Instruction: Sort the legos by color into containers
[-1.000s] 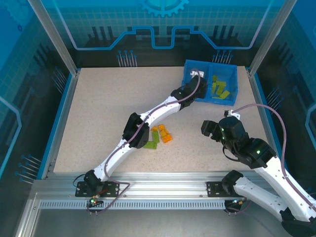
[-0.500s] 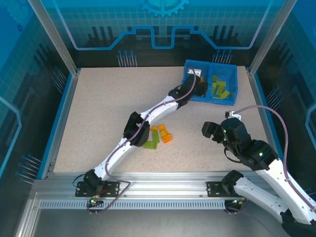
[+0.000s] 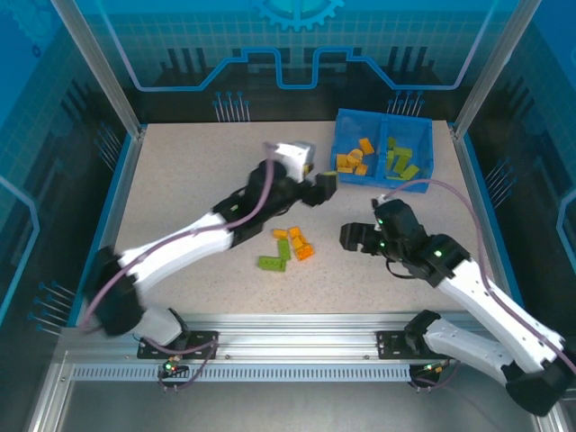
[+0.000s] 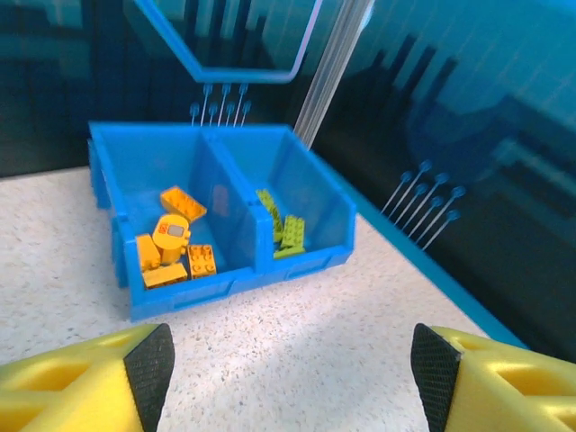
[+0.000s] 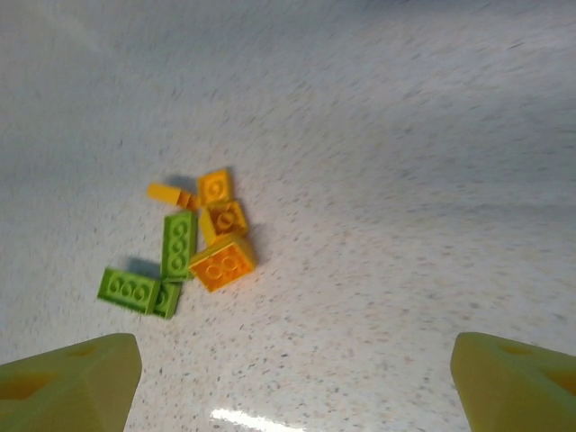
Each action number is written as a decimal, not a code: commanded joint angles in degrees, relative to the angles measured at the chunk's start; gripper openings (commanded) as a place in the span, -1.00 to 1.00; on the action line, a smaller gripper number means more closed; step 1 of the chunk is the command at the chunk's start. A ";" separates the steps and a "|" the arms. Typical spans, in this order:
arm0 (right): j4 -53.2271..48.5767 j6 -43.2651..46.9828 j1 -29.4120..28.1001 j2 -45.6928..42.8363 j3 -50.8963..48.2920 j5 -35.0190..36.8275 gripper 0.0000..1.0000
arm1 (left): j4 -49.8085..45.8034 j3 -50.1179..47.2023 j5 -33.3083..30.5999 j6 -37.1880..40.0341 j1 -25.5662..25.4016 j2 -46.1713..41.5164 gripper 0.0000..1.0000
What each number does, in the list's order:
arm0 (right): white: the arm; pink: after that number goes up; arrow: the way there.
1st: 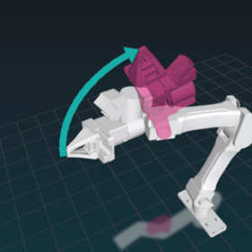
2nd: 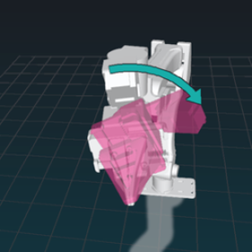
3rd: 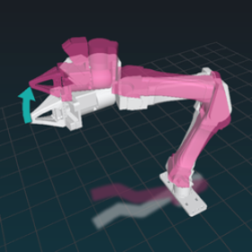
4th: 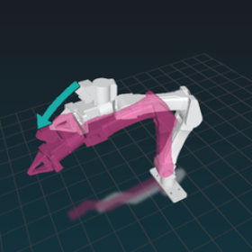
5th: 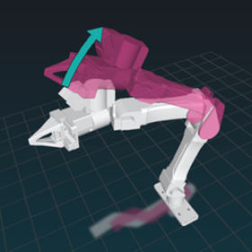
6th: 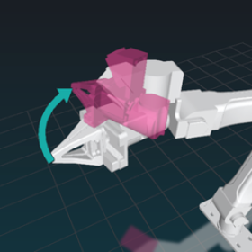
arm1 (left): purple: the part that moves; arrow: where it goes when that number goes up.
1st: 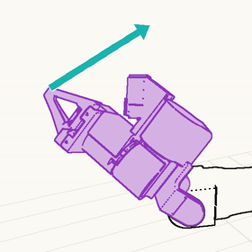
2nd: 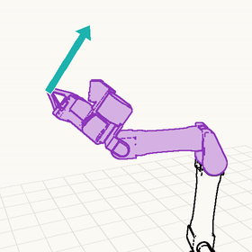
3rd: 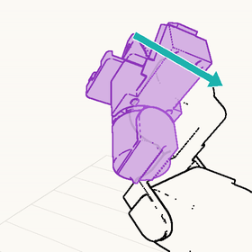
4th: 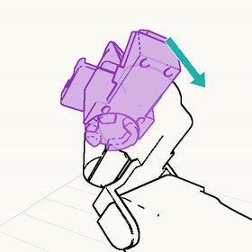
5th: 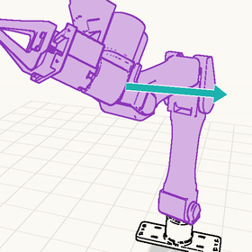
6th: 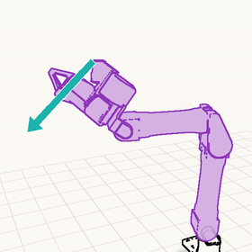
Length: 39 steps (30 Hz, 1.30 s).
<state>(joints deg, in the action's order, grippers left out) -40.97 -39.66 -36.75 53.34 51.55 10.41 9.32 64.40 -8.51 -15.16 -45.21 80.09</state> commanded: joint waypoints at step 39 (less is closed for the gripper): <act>2.34 35.91 -21.96 62.11 33.60 -4.08 -0.28 | -50.38 -26.19 -23.97 -6.56 -1.65 -58.27 0.97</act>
<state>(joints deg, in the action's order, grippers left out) -37.17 -4.14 -58.83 115.68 83.94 5.30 -40.49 39.09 -33.41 -23.42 -46.83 21.74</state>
